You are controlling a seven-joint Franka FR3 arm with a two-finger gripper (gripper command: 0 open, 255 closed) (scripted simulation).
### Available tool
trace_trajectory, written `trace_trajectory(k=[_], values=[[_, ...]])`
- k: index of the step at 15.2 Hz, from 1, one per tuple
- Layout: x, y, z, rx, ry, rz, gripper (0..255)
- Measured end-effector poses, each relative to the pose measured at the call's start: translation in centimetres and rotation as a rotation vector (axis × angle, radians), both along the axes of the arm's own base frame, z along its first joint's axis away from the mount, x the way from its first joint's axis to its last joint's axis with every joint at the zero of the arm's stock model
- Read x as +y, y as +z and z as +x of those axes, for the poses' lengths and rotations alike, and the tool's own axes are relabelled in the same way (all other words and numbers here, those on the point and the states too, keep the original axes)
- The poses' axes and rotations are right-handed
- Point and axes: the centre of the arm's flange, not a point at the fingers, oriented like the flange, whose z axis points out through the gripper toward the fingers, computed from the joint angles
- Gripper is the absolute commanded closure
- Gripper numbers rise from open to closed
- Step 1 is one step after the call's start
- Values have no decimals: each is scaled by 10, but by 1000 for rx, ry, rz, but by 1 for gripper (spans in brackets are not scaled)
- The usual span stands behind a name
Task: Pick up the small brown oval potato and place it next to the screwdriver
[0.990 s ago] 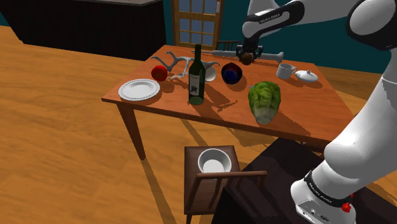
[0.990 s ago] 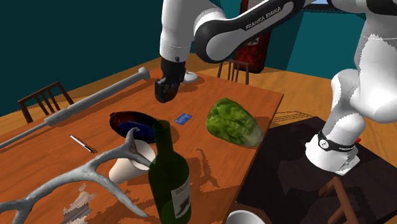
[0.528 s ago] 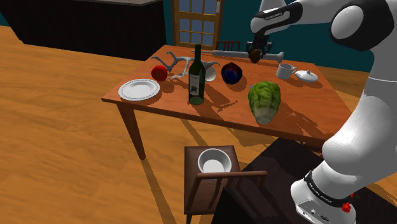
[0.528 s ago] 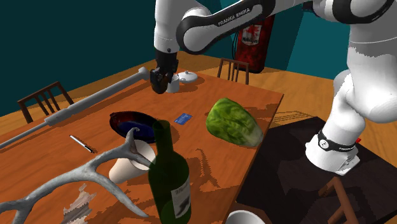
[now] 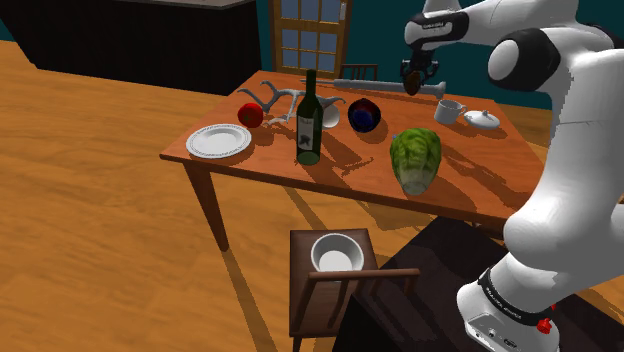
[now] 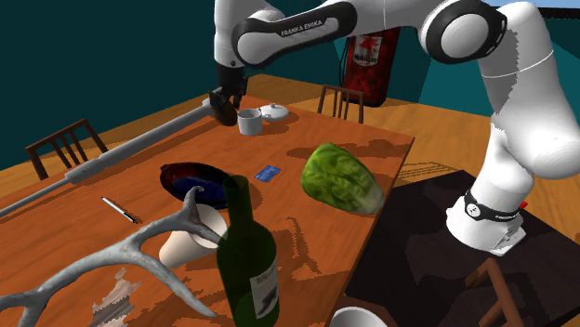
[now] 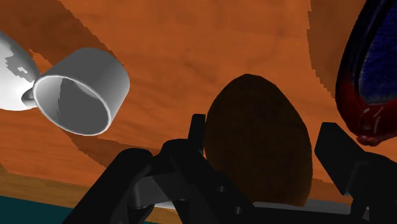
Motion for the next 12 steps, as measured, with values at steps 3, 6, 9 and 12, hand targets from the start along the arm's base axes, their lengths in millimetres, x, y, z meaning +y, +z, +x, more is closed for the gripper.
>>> trace_trajectory(k=[3,6,9,12], values=[[-28,-5,0,0,0,0,255],[-29,-19,1,0,1,0,255],[-29,-35,0,0,1,0,255],[-30,-51,0,0,1,0,255]])
